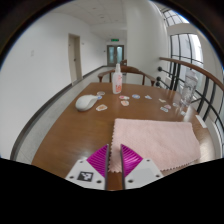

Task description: Fold towel

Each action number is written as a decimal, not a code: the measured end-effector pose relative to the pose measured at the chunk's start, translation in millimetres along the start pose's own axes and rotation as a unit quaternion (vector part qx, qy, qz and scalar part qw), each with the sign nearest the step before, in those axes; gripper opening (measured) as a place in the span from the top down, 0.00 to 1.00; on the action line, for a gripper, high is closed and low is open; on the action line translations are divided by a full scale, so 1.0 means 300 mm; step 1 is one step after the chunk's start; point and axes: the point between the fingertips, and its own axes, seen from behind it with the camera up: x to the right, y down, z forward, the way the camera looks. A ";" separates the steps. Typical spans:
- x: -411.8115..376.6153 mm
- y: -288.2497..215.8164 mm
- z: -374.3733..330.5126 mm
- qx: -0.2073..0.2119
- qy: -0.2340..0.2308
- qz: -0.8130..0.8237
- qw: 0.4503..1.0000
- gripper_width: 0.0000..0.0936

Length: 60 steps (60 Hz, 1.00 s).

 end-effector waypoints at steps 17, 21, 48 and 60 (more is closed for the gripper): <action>0.031 -0.053 0.005 0.032 -0.015 0.000 0.999 1.00; 0.077 -0.137 -0.054 0.068 -0.015 0.019 0.997 1.00; 0.873 -0.067 -0.112 0.058 0.112 0.137 0.983 0.99; 0.919 -0.032 -0.145 0.051 0.113 0.139 0.983 0.39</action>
